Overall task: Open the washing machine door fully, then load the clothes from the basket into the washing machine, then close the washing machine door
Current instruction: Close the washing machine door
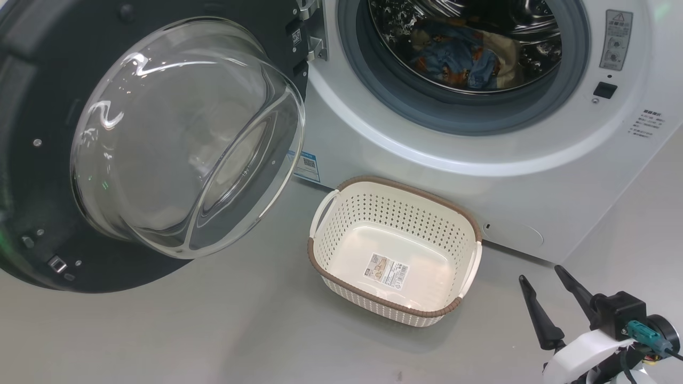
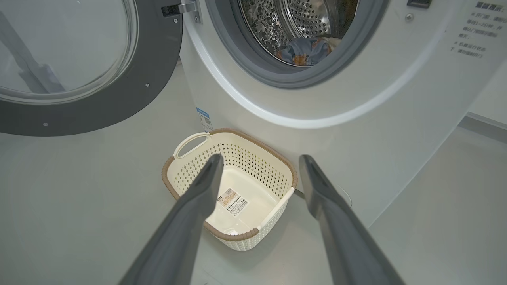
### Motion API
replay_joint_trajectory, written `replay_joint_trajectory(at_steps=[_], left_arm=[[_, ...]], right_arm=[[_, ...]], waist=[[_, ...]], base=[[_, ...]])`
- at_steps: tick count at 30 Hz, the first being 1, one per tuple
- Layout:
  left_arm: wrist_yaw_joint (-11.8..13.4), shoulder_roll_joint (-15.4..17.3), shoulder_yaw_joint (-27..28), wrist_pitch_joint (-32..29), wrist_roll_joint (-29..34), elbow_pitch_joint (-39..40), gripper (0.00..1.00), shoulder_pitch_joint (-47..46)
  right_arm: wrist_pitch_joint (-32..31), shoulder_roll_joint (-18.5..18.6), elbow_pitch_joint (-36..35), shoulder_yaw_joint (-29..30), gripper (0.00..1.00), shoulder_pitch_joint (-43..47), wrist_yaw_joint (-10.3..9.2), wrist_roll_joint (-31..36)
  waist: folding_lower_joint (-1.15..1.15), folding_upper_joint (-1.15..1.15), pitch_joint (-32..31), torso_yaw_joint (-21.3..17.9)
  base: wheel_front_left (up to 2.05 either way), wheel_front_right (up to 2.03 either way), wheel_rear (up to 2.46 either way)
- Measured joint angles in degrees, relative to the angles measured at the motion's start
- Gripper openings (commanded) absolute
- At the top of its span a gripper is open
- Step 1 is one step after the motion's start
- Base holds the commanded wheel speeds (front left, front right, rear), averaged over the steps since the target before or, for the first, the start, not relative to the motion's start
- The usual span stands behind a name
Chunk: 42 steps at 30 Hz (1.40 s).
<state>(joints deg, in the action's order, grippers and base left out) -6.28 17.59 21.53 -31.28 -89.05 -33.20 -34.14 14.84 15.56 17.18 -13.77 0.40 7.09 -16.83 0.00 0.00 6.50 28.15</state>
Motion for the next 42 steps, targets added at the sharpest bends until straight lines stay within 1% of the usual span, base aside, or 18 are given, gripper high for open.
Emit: replay_joint_trajectory(at_steps=[2, 10, 15, 25, 33, 42], left_arm=[[-0.1, 0.1, -0.2, -1.1, -1.1, 0.0, 0.00, 0.0], [-0.2, 0.2, -1.7, -5.8, -1.9, 1.1, 0.00, 0.6], [-0.2, -0.4, -2.1, -8.8, -4.2, 2.1, 0.00, 0.7], [-0.4, -1.1, -5.9, -15.1, -4.7, 5.7, 0.00, 2.5], [-0.4, -1.1, -8.4, -20.2, -4.9, 10.5, 0.00, 5.3], [-0.4, -2.6, -10.2, -23.9, -6.3, 17.1, 0.00, 6.3]], right_arm=[[0.0, 0.1, 0.0, -0.2, 1.00, 0.3, 0.01, 0.0], [0.0, 0.0, -0.2, -0.2, 1.00, 0.4, 0.01, 0.0], [0.0, -0.2, -0.2, 0.1, 1.00, 0.6, 0.01, 0.0], [0.0, -0.8, -0.2, 0.8, 1.00, 0.6, 0.00, -0.3], [0.0, -2.0, -0.4, 1.3, 1.00, 0.6, 0.01, -0.3], [0.0, -3.2, -0.4, 1.7, 1.00, 0.6, 0.01, -0.3]], waist=[[0.00, 0.00, -0.1, 0.1], [0.00, 0.00, -0.4, 0.5], [0.00, 0.00, -0.3, 0.9], [0.00, 0.00, -0.7, 2.0], [0.00, 0.00, -1.3, 2.2], [0.00, 0.00, -1.3, 1.7]], base=[[0.00, 0.00, 0.00], [0.00, 0.00, 0.00], [0.00, 0.00, 0.00], [0.00, 0.00, 0.00], [0.00, 0.00, 0.00], [0.00, 0.00, 0.00]])
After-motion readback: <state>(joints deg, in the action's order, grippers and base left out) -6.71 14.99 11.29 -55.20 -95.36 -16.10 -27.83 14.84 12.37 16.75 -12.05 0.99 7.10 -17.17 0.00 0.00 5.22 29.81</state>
